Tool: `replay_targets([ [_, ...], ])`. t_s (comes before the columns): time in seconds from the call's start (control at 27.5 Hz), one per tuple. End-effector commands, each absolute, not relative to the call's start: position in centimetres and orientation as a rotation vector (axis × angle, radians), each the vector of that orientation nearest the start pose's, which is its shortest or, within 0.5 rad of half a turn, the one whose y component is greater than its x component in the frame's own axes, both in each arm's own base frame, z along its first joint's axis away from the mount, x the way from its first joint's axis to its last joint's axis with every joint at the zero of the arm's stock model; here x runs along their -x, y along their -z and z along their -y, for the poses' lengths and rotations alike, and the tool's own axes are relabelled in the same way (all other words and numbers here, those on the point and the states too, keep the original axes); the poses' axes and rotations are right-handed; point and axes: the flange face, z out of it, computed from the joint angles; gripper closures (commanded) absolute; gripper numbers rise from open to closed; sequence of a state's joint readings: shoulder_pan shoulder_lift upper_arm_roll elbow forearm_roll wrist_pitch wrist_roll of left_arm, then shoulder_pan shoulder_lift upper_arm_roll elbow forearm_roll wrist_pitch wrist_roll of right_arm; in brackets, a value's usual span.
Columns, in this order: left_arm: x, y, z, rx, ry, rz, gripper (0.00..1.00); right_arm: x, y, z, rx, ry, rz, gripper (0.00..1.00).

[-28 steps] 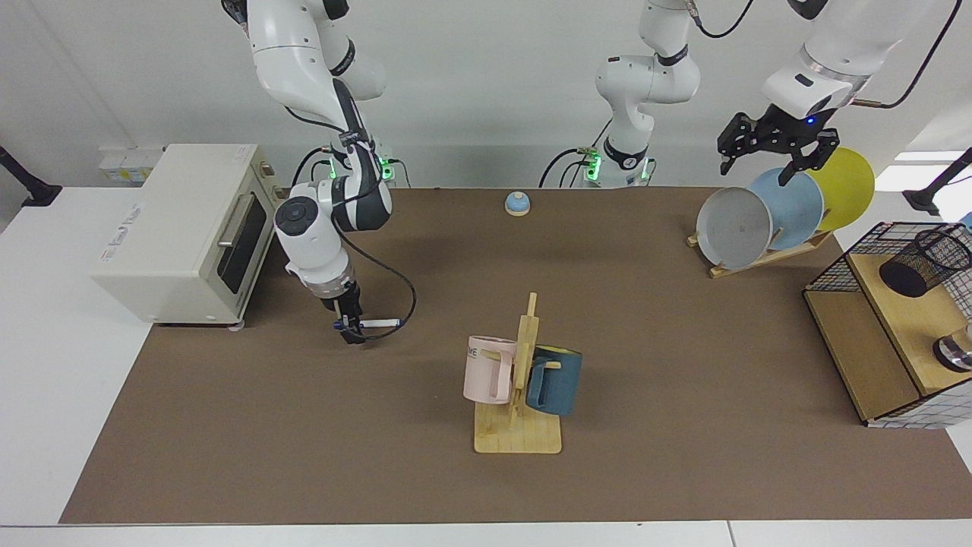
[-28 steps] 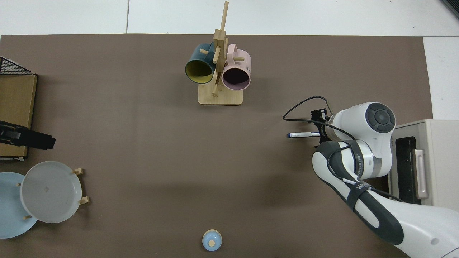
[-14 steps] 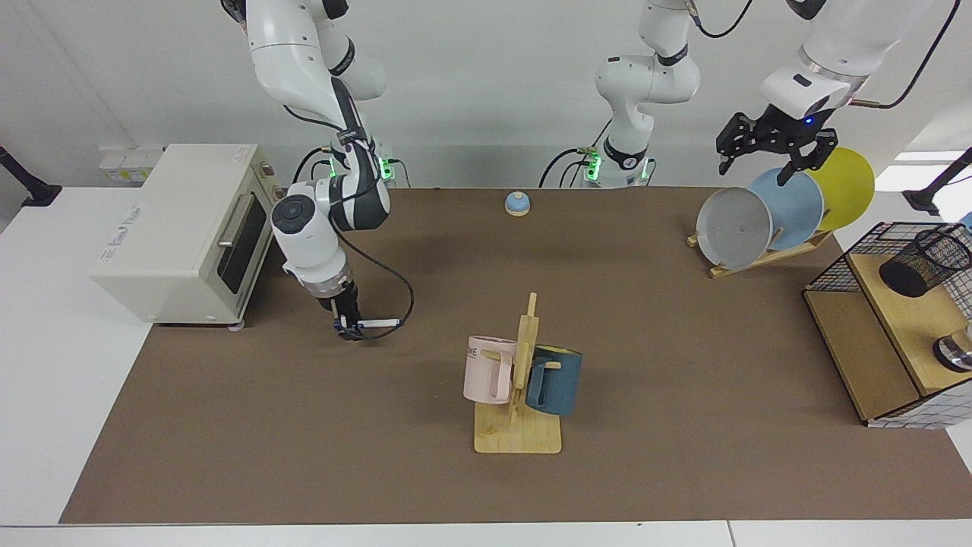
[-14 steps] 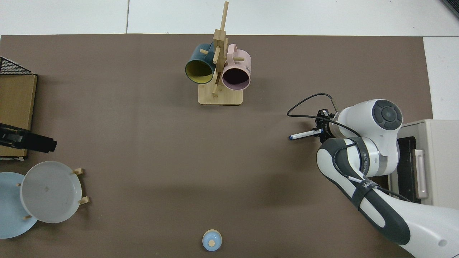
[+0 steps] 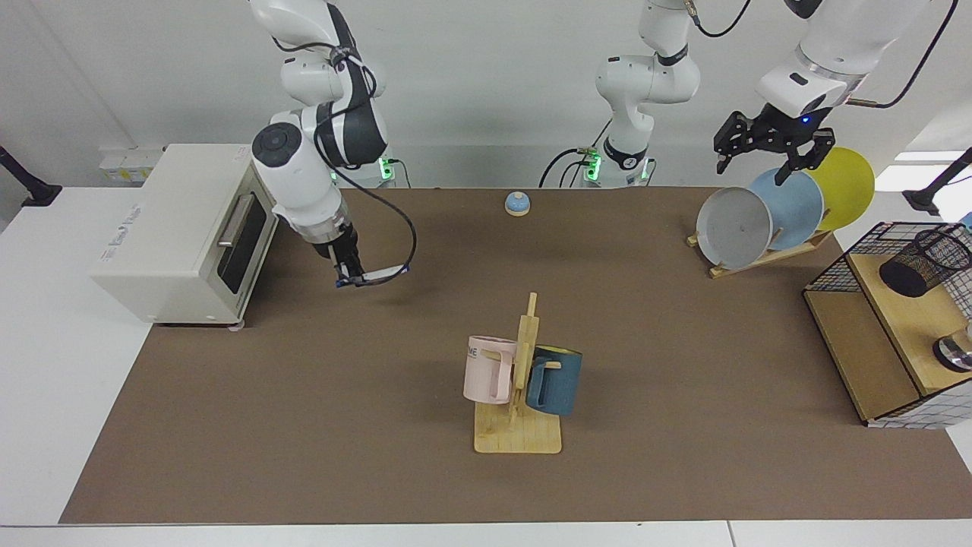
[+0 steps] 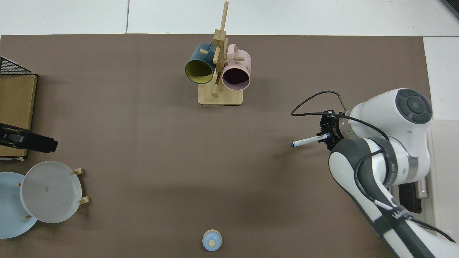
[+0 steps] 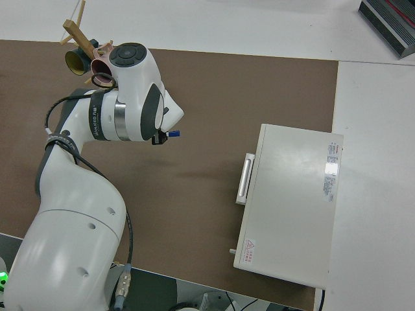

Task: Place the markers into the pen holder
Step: 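Carry the marker toward the middle while the left gripper reaches in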

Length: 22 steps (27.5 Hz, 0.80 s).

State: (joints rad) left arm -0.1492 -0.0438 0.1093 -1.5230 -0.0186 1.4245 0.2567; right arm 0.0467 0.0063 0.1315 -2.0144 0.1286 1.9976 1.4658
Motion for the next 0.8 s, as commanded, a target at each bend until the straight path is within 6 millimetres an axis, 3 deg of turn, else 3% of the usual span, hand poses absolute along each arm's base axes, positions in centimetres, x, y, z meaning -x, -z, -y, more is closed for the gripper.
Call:
replay_targets([
  [0.0,-51.9,-66.0,2.4,3.138,-0.056,-0.5,0.01,-51.4,-50.2,-13.3,2.387,-0.155,-1.906,1.0],
  [0.18,-52.0,-65.9,3.0,3.16,-0.026,-0.568,0.01,-49.7,-54.2,-18.0,2.344,-0.195,-1.932,1.0],
  [0.36,-52.2,-66.0,3.8,3.134,0.011,-0.802,0.01,-48.0,-55.4,-23.0,2.344,-0.172,-1.937,1.0],
  [0.55,-51.7,-65.6,8.2,3.01,0.013,-1.192,0.02,-45.8,-56.7,-27.6,2.37,-0.147,-1.925,1.0],
  [0.76,-49.9,-65.8,14.9,2.918,0.1,-1.444,0.05,-44.1,-58.6,-31.5,2.327,-0.15,-1.927,1.0],
])
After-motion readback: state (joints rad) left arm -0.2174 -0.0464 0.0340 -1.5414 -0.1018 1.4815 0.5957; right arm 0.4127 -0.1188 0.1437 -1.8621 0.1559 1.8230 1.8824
